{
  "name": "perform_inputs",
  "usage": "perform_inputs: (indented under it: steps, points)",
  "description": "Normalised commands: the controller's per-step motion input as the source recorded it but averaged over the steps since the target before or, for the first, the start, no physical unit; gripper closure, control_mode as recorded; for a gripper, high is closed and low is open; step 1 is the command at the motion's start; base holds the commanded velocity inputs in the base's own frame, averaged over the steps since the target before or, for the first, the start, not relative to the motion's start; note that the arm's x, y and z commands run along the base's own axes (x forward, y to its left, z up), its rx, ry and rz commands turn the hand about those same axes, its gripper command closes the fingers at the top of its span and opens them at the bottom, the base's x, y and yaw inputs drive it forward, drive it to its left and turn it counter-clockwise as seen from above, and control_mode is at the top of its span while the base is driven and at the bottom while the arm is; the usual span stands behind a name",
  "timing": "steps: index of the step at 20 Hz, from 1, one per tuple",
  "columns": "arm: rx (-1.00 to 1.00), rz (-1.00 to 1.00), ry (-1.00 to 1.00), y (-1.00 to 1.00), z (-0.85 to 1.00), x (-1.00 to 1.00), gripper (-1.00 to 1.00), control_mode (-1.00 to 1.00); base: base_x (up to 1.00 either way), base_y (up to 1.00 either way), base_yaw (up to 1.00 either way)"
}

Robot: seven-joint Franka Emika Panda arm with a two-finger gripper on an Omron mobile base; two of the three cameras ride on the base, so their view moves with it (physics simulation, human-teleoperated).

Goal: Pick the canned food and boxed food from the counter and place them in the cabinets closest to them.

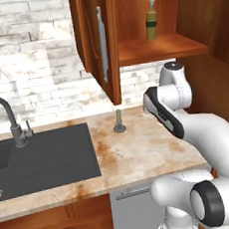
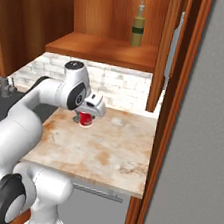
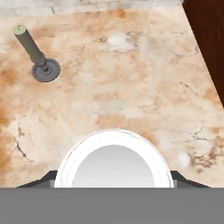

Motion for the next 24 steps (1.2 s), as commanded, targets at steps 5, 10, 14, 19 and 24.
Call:
perform_inputs:
  steps: [5,10,14,19,24]
  points:
    - [0.0,0.0,-0.07,0.0,0.57,-0.04,1.0,-1.0,0.0,0.0,0.0]
    - [0.0,0.0,-0.14,0.0,0.52,-0.04,1.0,-1.0,0.0,0.0,0.0]
    - [0.0,0.0,-0.14,0.01,0.46,-0.03,1.0,-1.0,0.0,0.0,0.0]
    - [0.0,0.0,-0.15,0.05,0.42,0.0,1.0,-1.0,0.0,0.0,0.0]
    - [0.0,0.0,-0.1,0.12,0.42,0.0,1.0,-1.0,0.0,0.0,0.0]
